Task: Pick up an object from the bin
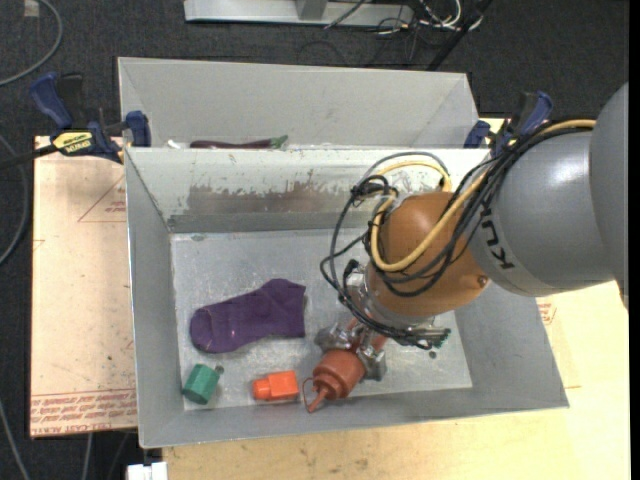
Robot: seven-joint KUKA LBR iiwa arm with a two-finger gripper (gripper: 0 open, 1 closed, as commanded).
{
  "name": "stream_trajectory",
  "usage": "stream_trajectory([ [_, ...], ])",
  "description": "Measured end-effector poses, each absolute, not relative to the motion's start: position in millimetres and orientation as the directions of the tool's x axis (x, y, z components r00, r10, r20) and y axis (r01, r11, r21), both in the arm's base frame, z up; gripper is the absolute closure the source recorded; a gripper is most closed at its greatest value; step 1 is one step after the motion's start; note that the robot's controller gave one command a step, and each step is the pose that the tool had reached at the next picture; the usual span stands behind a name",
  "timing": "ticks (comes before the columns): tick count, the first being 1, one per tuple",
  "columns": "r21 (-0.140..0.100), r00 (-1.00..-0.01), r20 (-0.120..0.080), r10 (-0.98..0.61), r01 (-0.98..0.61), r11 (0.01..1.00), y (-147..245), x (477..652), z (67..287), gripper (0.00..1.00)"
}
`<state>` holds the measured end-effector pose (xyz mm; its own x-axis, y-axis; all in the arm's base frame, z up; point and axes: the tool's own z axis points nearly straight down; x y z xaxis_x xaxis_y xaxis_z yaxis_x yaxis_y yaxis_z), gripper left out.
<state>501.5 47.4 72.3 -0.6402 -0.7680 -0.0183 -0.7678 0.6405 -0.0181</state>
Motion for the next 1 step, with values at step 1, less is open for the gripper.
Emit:
stream_trajectory([
  [1,-0.016,-0.605,-0.018,-0.796,-0.796,0.605,55.7,501.1,267.2,1.00],
])
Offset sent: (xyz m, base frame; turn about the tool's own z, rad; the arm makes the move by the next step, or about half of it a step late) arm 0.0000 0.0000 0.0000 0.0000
